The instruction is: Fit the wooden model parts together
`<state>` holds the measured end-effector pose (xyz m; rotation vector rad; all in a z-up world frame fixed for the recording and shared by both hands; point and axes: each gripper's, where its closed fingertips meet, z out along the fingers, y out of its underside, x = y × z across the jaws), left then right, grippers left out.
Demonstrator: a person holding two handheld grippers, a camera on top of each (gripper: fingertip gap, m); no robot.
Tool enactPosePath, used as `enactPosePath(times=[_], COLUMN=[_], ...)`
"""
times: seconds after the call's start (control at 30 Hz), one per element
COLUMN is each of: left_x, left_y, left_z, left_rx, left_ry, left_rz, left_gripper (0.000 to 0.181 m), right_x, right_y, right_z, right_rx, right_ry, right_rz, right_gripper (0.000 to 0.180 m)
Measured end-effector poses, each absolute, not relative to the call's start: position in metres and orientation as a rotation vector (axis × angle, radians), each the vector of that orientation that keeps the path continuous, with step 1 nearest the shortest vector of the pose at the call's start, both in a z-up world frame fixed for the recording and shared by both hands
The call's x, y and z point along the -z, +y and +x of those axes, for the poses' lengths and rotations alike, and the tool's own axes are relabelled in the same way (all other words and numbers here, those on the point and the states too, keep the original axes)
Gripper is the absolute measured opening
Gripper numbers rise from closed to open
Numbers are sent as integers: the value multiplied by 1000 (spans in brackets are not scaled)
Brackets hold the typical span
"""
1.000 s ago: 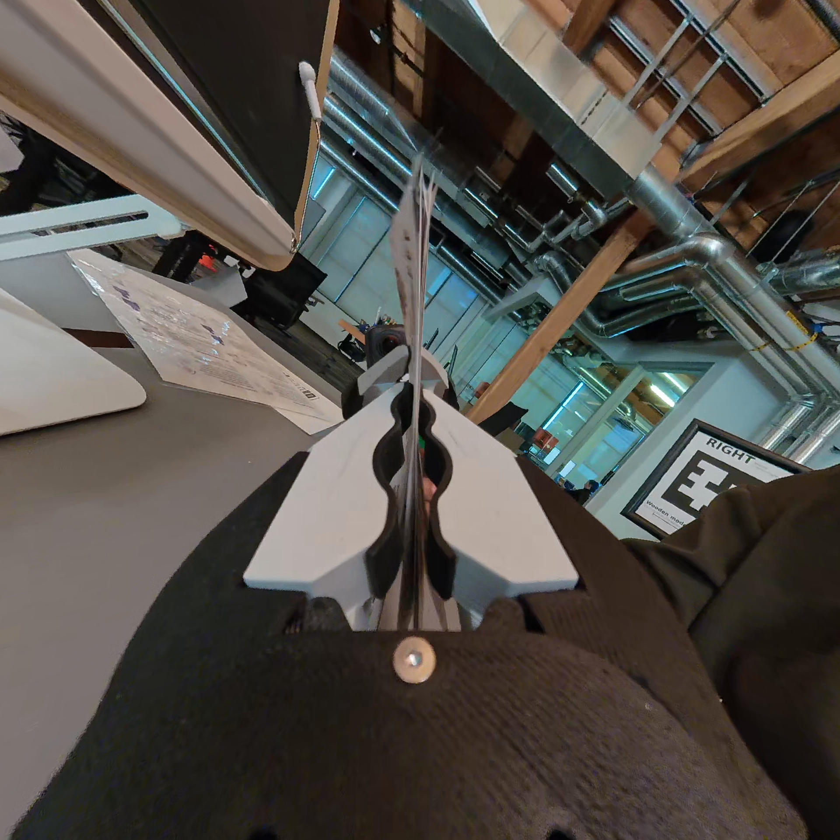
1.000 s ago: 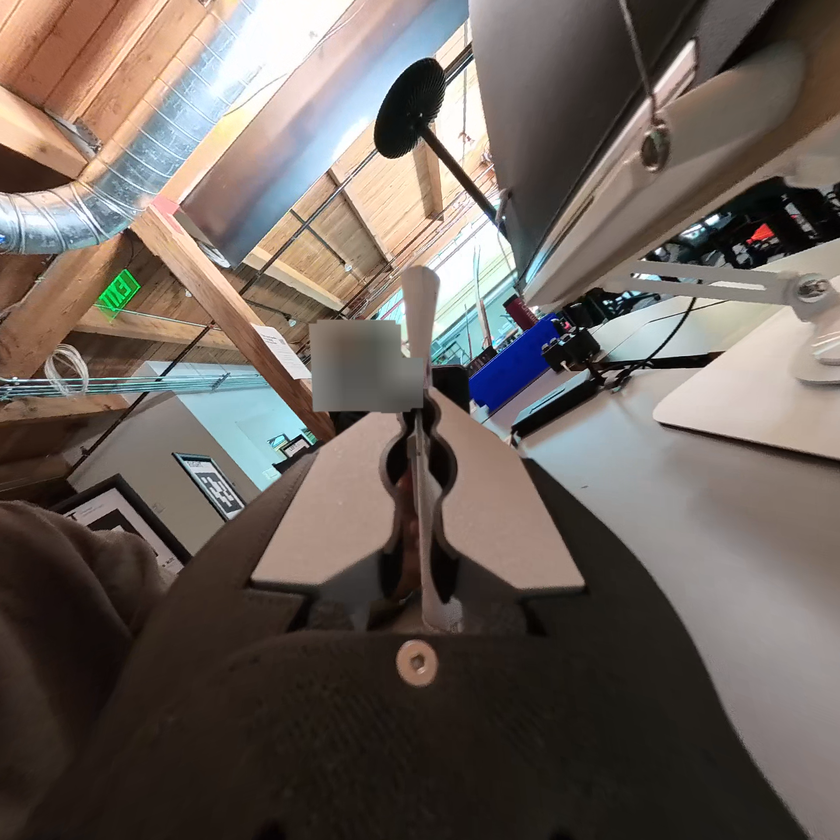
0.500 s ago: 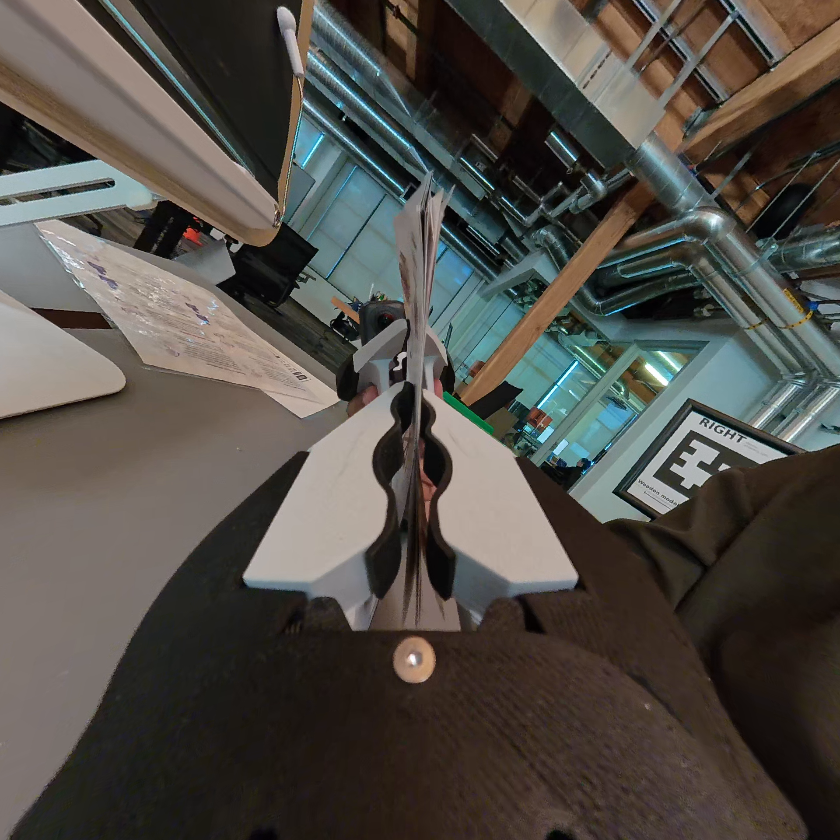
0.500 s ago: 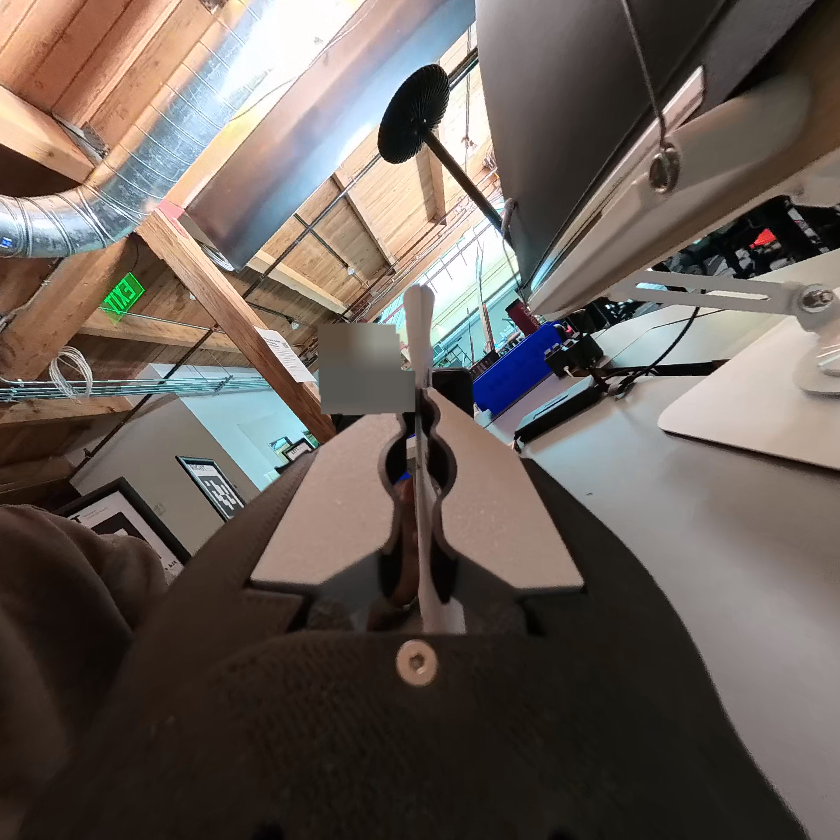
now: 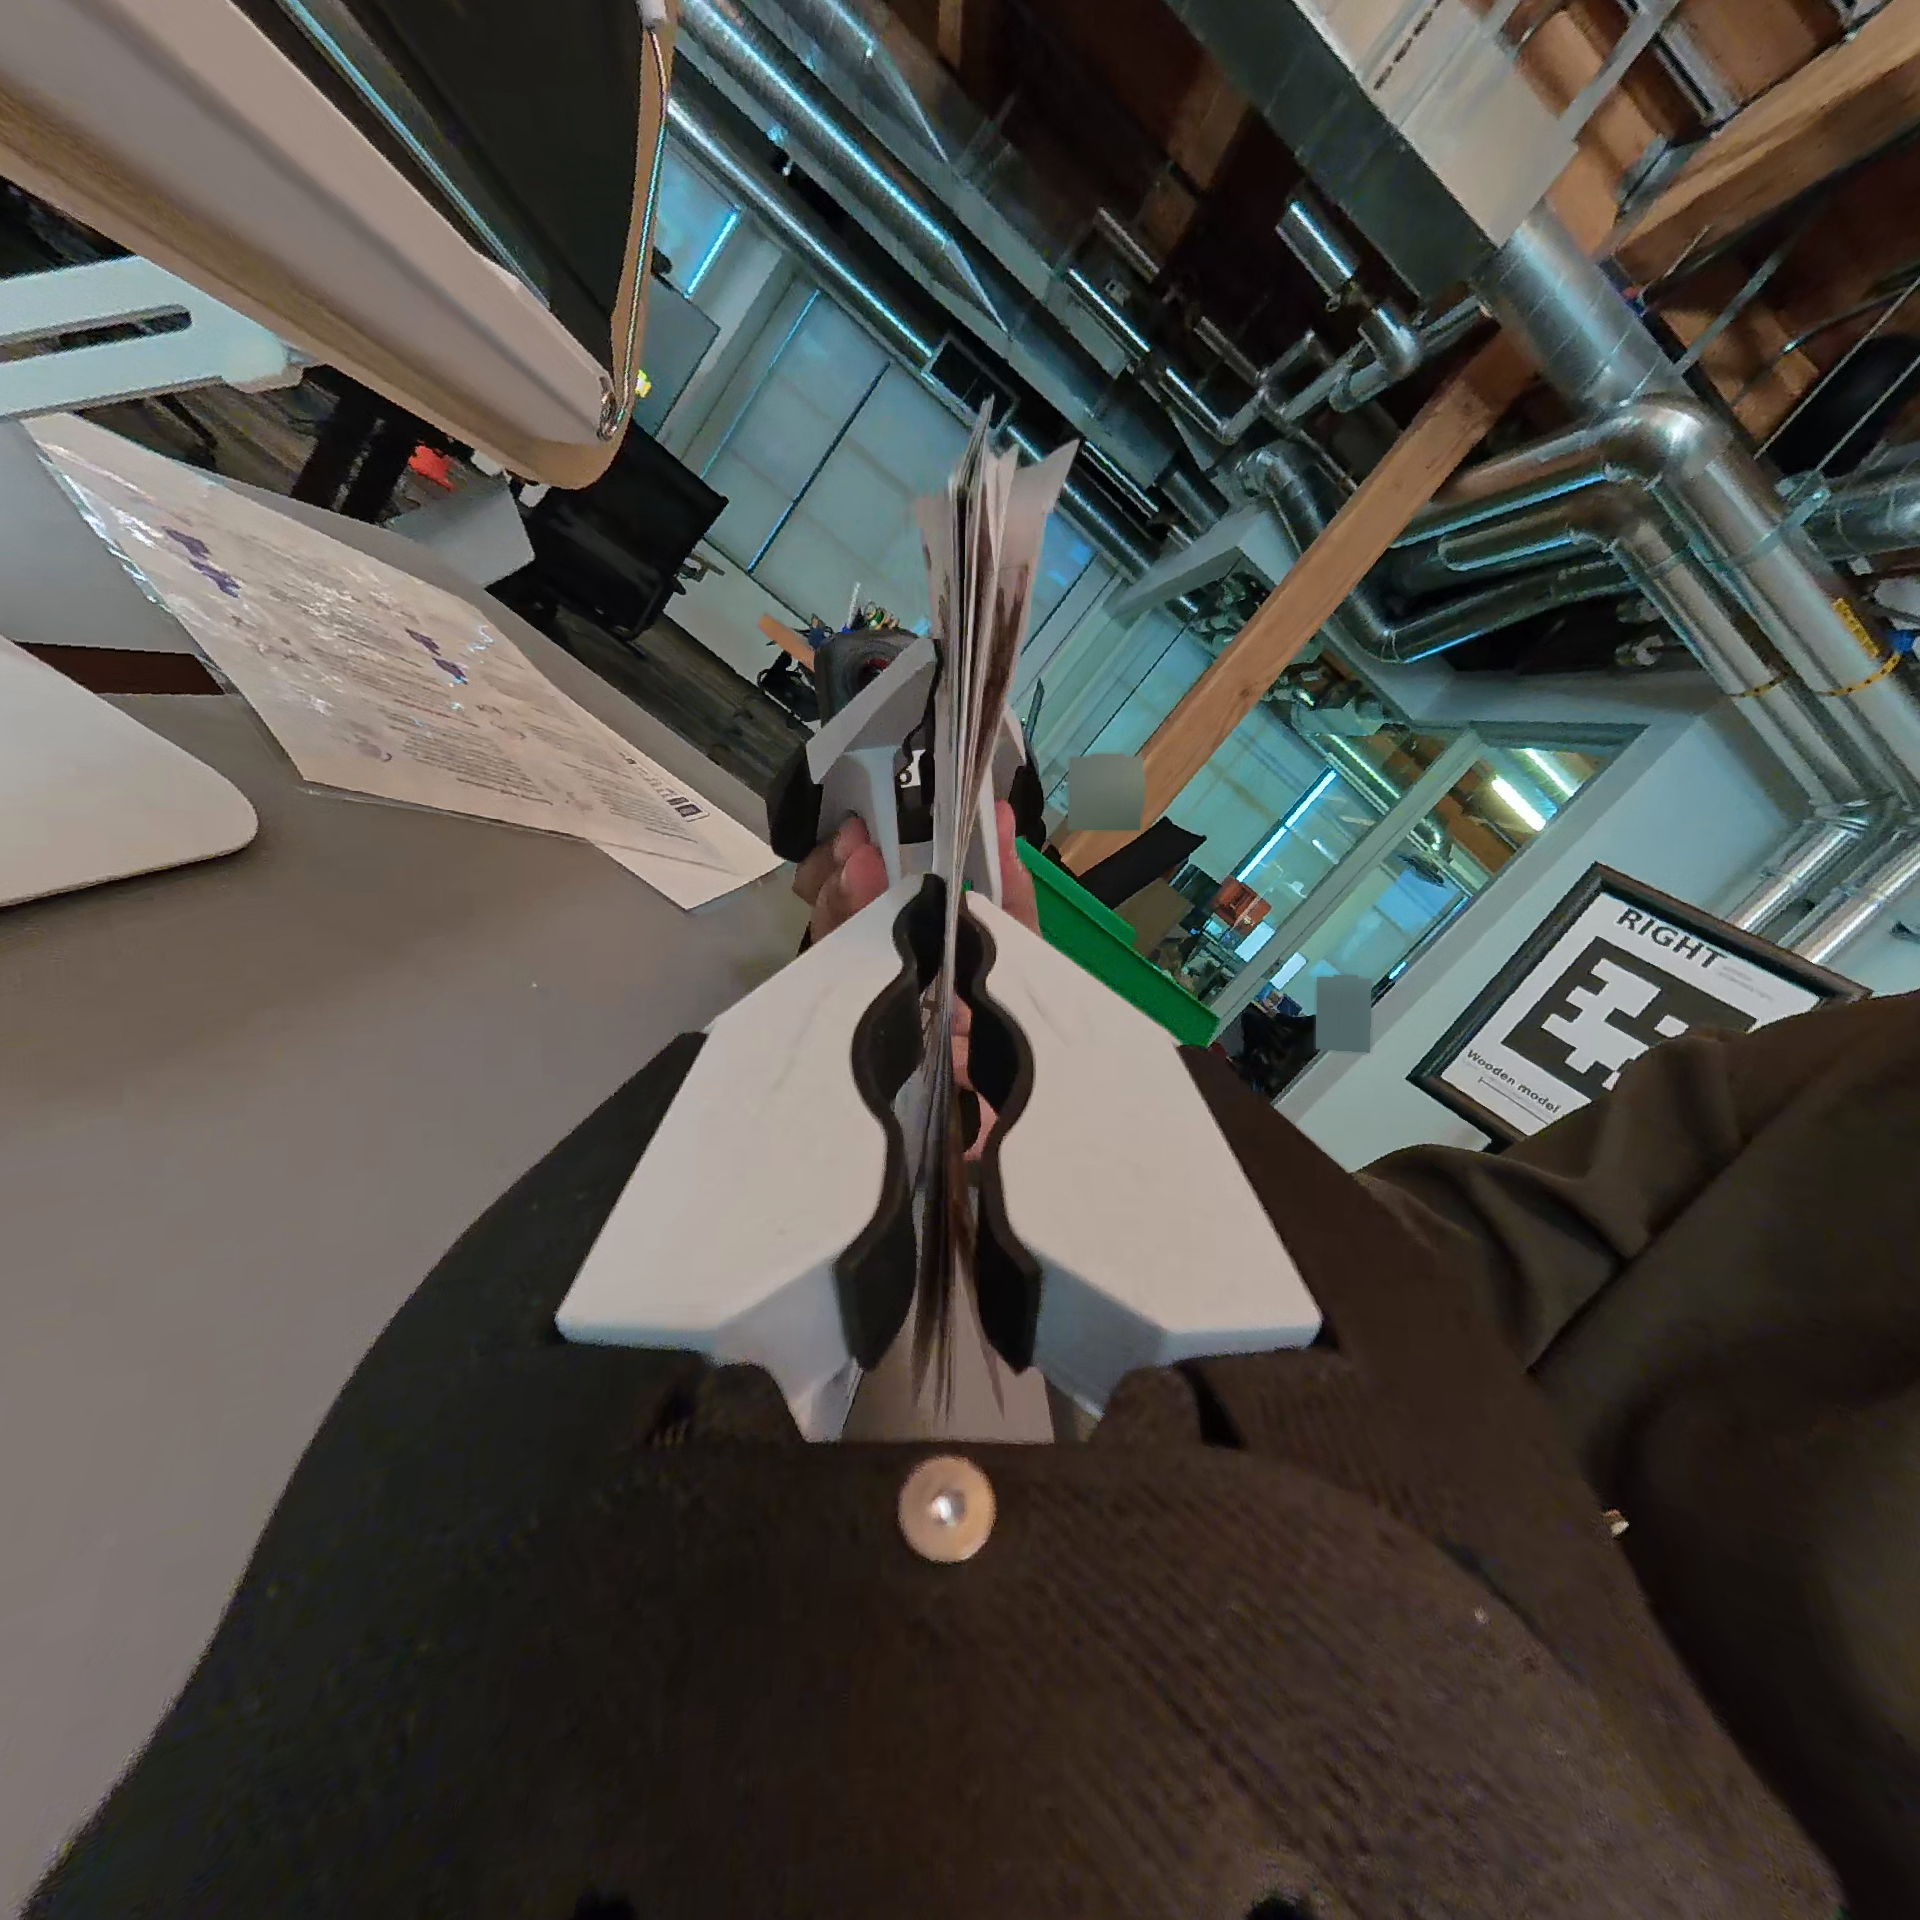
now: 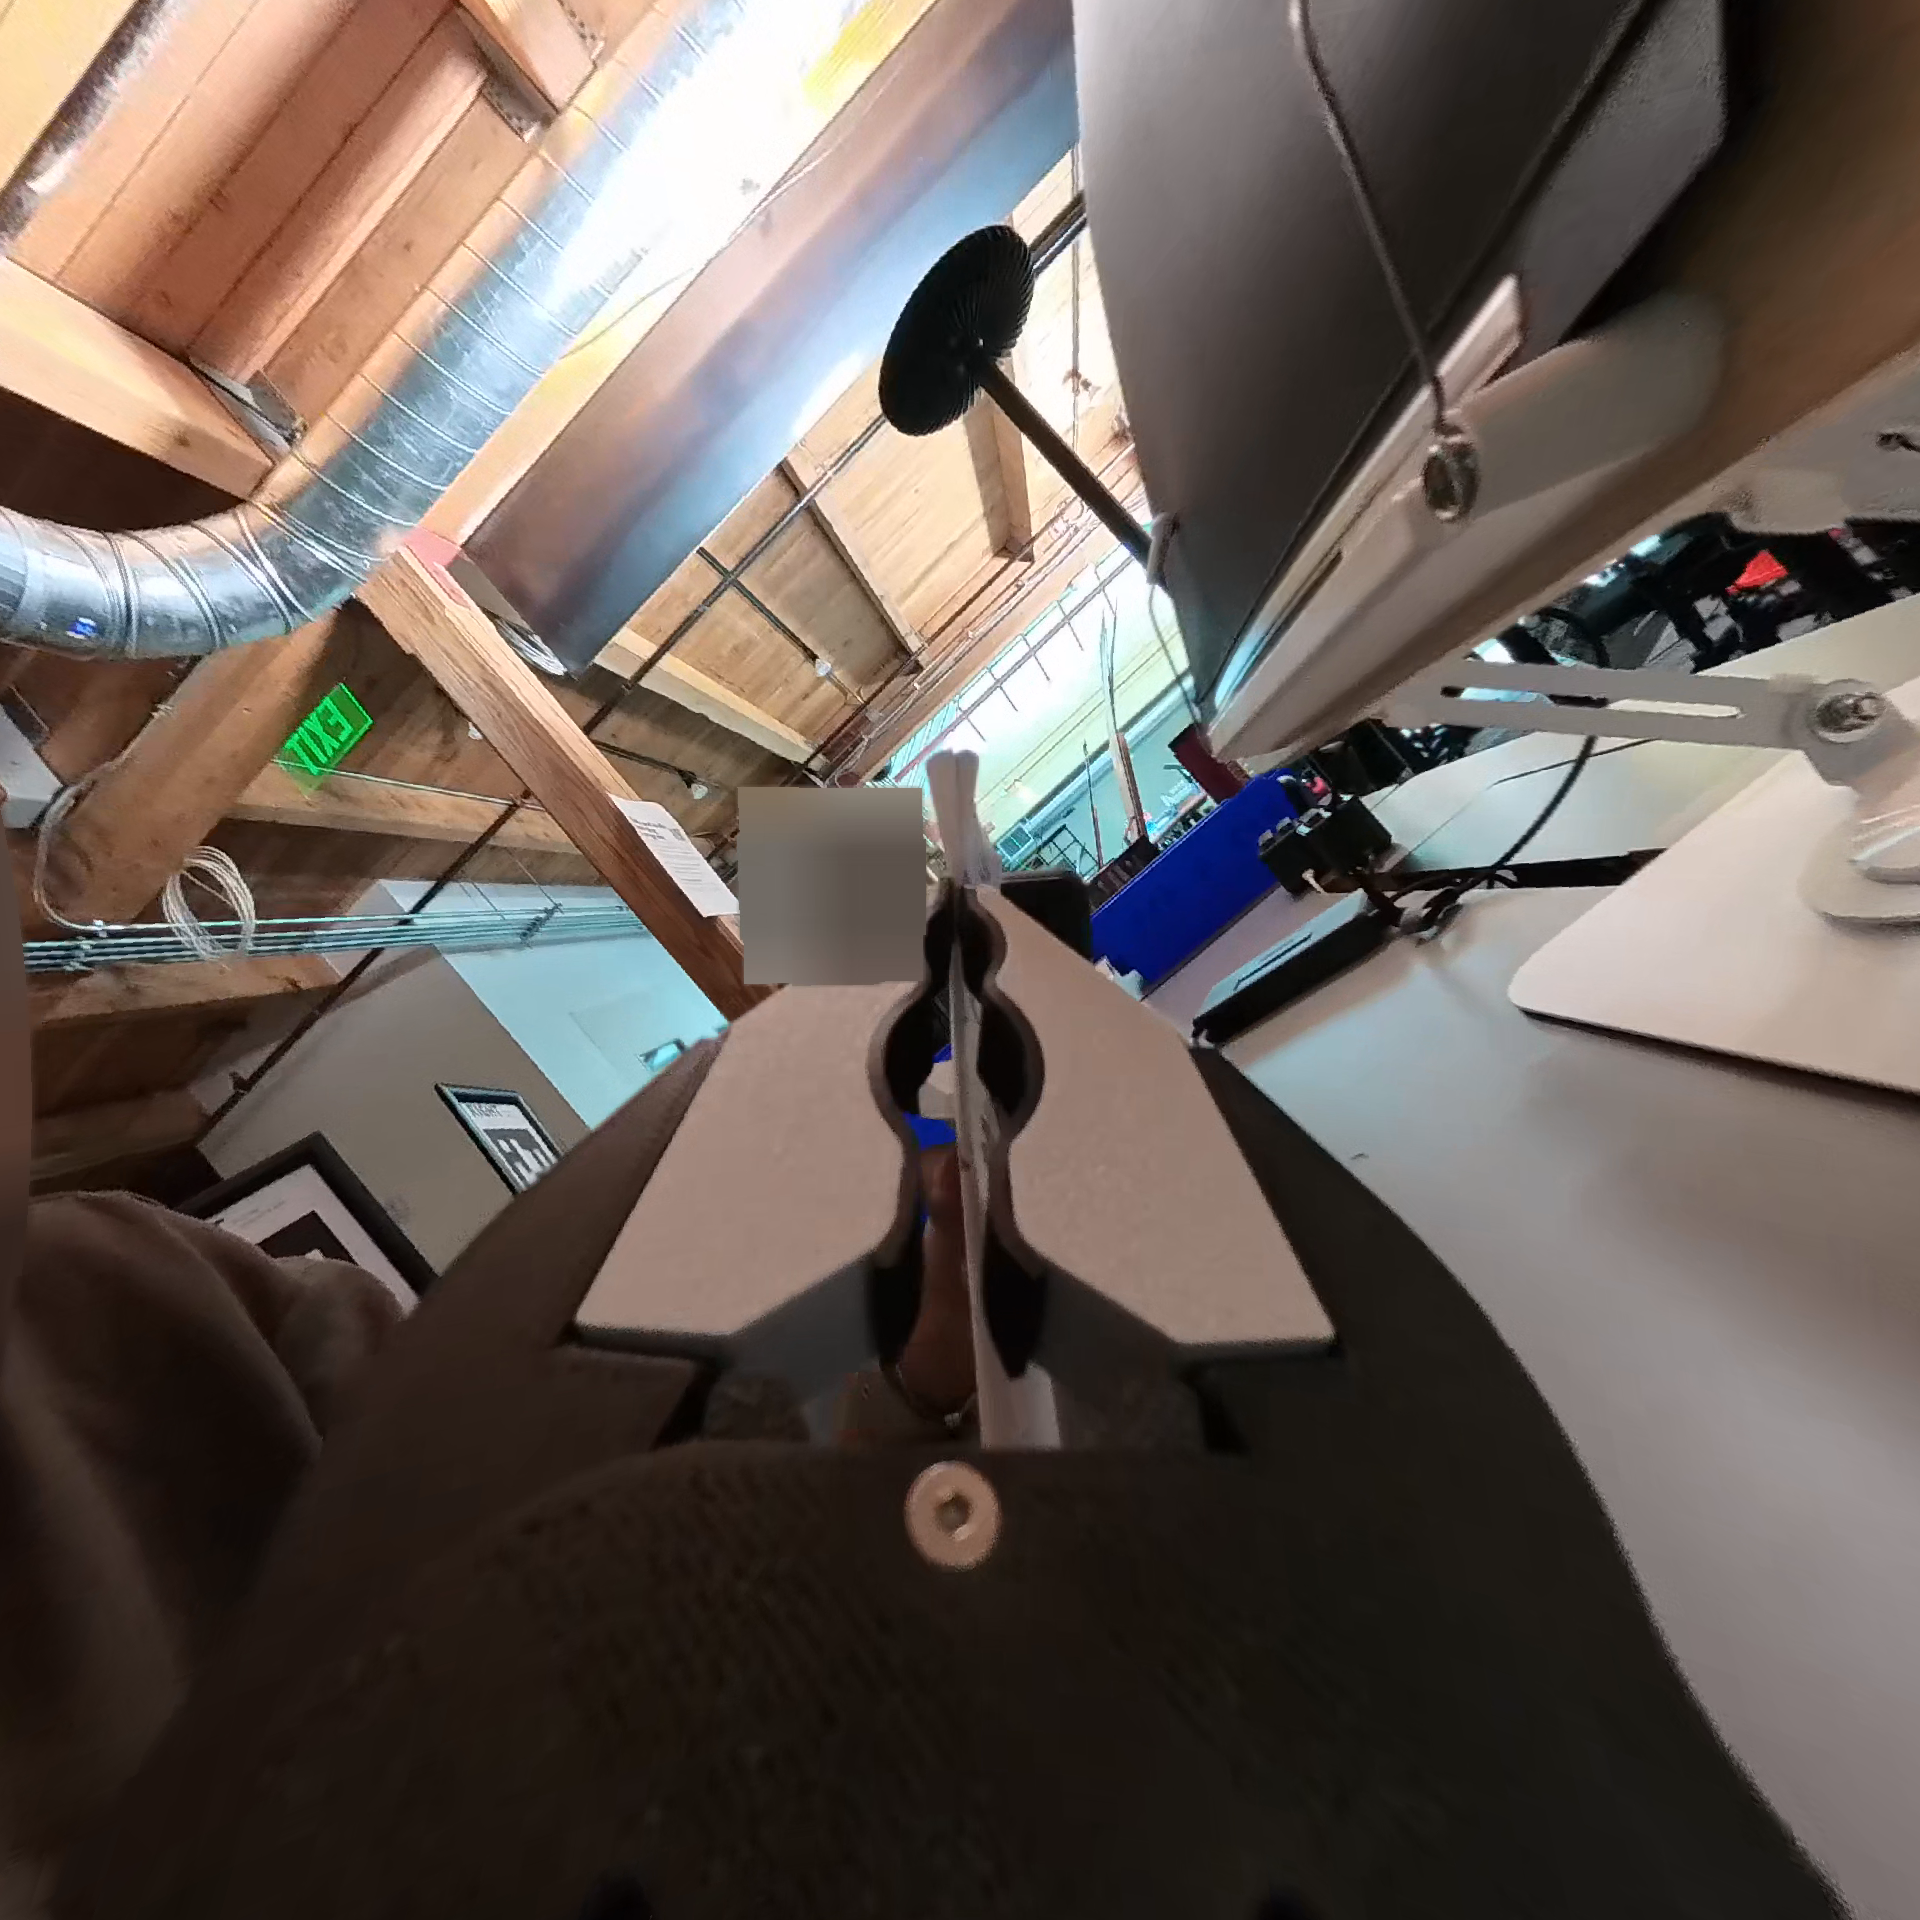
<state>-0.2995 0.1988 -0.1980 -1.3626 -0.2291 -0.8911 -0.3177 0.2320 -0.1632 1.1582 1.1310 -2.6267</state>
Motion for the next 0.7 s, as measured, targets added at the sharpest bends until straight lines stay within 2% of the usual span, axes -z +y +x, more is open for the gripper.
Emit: enactPosePath(times=[0.7], left_x=[204], left_y=[203], left_z=[-289], left_rx=[922], left_ry=[-205], left_rz=[-1424], left_gripper=[0], right_x=[159], right_y=[238], right_z=[-314], right_rx=[2676], right_ry=[1141], right_rz=[1135], right_gripper=[0])
